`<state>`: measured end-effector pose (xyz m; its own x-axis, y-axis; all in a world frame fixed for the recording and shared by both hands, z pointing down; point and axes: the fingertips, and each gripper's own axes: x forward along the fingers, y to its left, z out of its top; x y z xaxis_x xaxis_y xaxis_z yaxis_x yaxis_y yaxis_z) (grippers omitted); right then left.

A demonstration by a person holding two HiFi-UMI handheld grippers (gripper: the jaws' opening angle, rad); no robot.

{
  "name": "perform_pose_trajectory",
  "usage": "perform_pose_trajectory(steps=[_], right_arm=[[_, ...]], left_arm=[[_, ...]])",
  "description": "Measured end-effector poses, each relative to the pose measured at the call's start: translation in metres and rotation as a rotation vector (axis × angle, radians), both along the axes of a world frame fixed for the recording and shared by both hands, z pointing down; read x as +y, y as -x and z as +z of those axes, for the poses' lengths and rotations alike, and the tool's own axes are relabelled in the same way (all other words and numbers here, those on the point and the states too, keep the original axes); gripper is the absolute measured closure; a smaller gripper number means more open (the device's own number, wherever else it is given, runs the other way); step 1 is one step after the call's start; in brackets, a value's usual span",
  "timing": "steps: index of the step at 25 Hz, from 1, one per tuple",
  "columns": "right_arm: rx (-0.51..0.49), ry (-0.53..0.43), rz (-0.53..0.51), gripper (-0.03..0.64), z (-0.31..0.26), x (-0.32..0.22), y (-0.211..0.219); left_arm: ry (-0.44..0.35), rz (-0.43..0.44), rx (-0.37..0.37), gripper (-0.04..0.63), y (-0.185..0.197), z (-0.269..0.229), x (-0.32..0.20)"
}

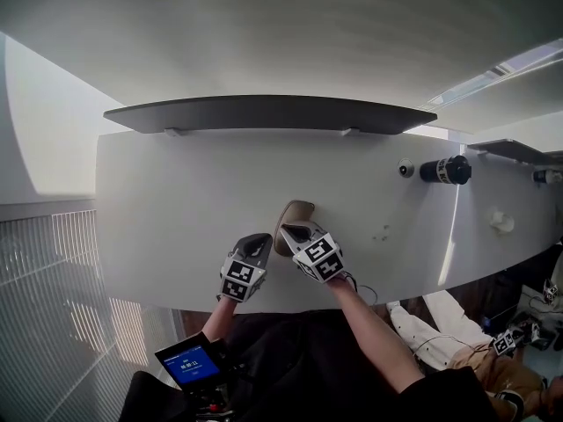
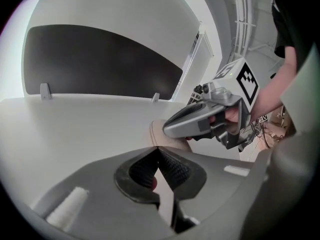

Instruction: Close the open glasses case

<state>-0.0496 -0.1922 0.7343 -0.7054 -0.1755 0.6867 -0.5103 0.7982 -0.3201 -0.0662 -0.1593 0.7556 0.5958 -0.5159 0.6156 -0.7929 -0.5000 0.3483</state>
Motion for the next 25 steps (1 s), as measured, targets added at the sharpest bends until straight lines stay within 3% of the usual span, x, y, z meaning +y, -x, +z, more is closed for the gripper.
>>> perform_pose_trajectory(steps=[6, 13, 19, 25], right_arm=[[-0.007, 0.018, -0.028, 0.611, 0.001, 0.002, 0.0], [-0.016, 0.015, -0.021, 0.611, 0.0, 0.0, 0.0], [-0.041, 0.025, -0.028, 0.611, -0.001, 0.003, -0.001], [-0.055, -0.019, 0.008, 0.609, -0.014, 0.007, -0.019]], left_arm=[[-0.116, 0.163, 0.003, 0.589, -0.037, -0.023, 0.009], [-0.128, 0.297, -0.18, 0.589, -0.051, -0.015, 0.016], [-0.028, 0.274, -0.18, 0.588, -0.052, -0.001, 0.018], [-0.01, 0.226, -0.161, 0.587, -0.051, 0.001, 0.015]])
